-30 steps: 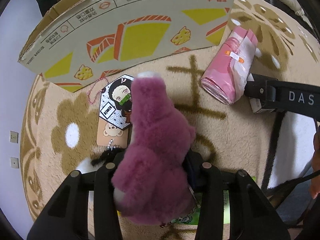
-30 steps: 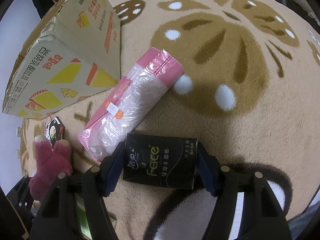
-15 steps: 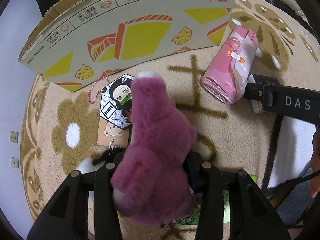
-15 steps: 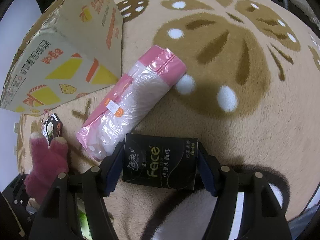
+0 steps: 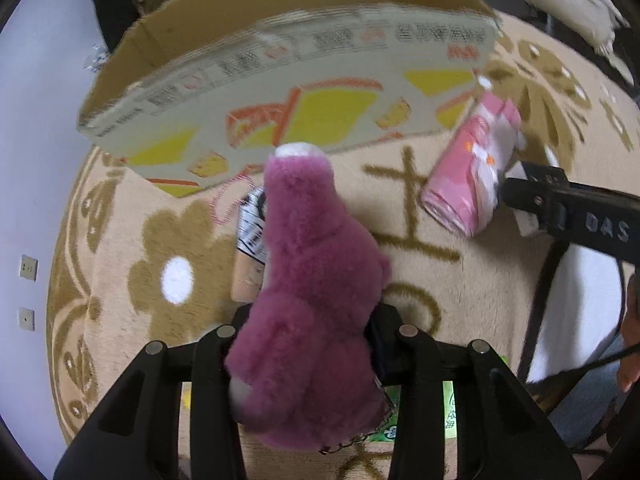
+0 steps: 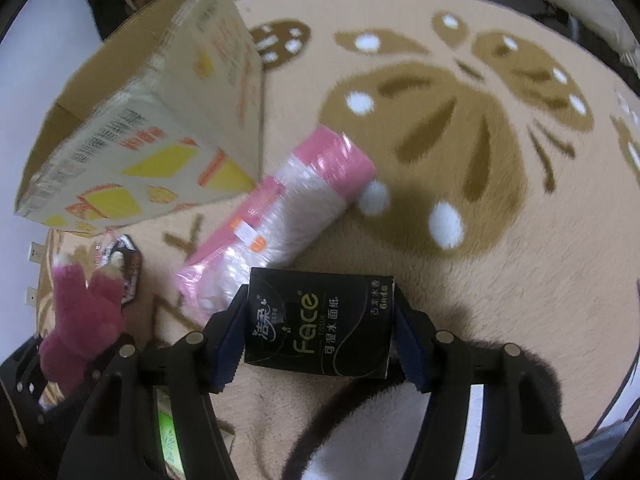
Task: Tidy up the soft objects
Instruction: 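Lift the pink plush with the left tool while the right tool carries the tissue pack over the box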
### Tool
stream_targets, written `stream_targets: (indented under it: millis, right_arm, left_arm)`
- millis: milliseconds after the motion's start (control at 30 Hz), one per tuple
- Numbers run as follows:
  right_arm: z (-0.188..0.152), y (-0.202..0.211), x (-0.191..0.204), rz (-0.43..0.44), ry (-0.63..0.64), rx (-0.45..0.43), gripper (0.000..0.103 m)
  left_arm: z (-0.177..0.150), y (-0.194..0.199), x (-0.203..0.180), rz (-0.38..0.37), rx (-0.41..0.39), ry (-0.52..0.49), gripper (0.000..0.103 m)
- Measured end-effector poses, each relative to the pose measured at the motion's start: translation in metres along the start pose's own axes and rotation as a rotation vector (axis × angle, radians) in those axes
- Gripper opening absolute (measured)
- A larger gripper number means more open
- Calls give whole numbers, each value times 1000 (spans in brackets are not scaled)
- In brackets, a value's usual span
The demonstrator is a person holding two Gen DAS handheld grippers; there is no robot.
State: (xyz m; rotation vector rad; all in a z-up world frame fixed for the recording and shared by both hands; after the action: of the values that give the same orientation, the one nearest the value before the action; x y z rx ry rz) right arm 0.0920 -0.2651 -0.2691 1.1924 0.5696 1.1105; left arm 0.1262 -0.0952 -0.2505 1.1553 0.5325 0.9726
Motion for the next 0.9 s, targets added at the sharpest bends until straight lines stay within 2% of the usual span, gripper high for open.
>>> stream_targets:
  millis: [167, 500, 667, 900]
  right_arm:
    - [20, 36, 16, 33, 60, -128, 68]
    - [67, 111, 42, 142, 104, -413, 69]
    - [85, 124, 59, 163, 149, -471, 69]
    - [103, 124, 84, 189, 218, -531, 69]
  left_arm:
    - [14, 23, 16, 11, -72, 55, 37]
    - [66, 82, 29, 21, -313, 50, 37]
    - [97, 97, 32, 27, -387, 28, 37]
    - [123, 93, 34, 57, -421, 7, 38]
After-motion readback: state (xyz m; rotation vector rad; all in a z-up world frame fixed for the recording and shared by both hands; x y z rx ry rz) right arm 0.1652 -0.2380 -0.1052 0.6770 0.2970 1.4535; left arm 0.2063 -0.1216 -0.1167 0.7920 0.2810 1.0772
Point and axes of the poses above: each gripper's, at about its wrist camera, not at the fingertips, and y roughly against the way its jaws point, x to its left, z to its top, the point moved 9 cm from there along -y, roughly the way its jaws point, and after that the axes turned 1 degree about -x, right-handed, at the moved point
